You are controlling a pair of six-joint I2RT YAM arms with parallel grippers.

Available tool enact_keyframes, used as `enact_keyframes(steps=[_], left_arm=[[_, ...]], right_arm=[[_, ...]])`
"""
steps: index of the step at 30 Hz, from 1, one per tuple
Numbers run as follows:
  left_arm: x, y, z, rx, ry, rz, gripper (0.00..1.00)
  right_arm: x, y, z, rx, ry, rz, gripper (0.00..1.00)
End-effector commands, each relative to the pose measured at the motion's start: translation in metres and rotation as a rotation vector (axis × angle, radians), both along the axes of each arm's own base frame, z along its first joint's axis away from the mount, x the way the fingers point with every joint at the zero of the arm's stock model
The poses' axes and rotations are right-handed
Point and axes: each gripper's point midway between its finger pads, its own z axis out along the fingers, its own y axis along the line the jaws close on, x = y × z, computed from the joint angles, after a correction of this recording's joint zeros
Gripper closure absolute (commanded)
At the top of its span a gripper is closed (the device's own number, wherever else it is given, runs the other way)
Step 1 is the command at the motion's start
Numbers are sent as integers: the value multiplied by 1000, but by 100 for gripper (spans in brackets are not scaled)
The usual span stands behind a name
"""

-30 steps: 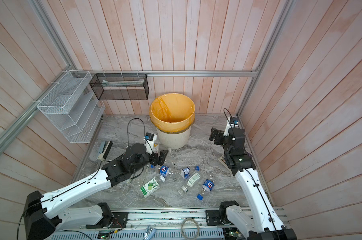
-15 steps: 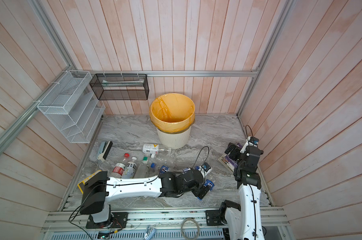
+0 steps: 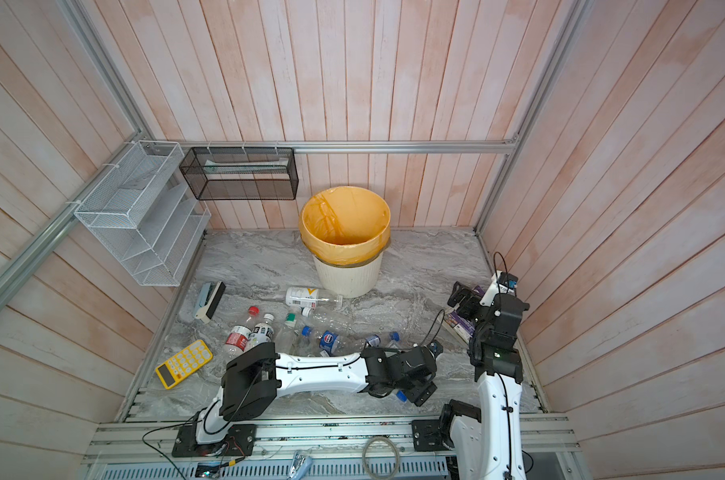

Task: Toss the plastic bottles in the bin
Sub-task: 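Reach the left gripper across to the blue-labelled cola bottle and grasp it, then carry the cola bottle over the bin and open the left gripper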

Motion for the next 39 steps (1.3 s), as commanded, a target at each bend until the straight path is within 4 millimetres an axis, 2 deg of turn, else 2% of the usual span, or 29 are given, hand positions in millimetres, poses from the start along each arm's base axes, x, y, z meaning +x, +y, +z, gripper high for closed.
enact_keyframes(steps=[1,7,11,14,17,20,25,28,31,35,39], left_arm=[[10,4,-19,51,39,24,20],[21,0,-30,55,33,16,21],[22,-5,-36,71,33,-18,31],[20,-8,-32,55,34,-40,40],[21,-9,-13,-2,16,-38,43],[26,-5,18,-97,-2,-12,45],[37,12,84,-268,-65,42,46],[41,34,129,-383,-157,70,45],[52,69,170,-472,-292,149,45],[71,136,218,-566,-505,317,40],[78,200,257,-655,-676,448,40]], right_arm=[[1,5,5,8,-29,30,0],[1,6,5,4,-33,37,0],[2,5,4,-1,-29,36,1],[4,4,3,-4,-31,36,1],[6,4,0,-2,-25,34,1],[8,3,-3,1,-22,33,1],[12,5,0,2,-45,49,2],[14,14,5,9,-80,99,3],[15,27,6,34,-109,172,4],[15,39,8,51,-141,238,6],[16,48,13,43,-164,275,7]])
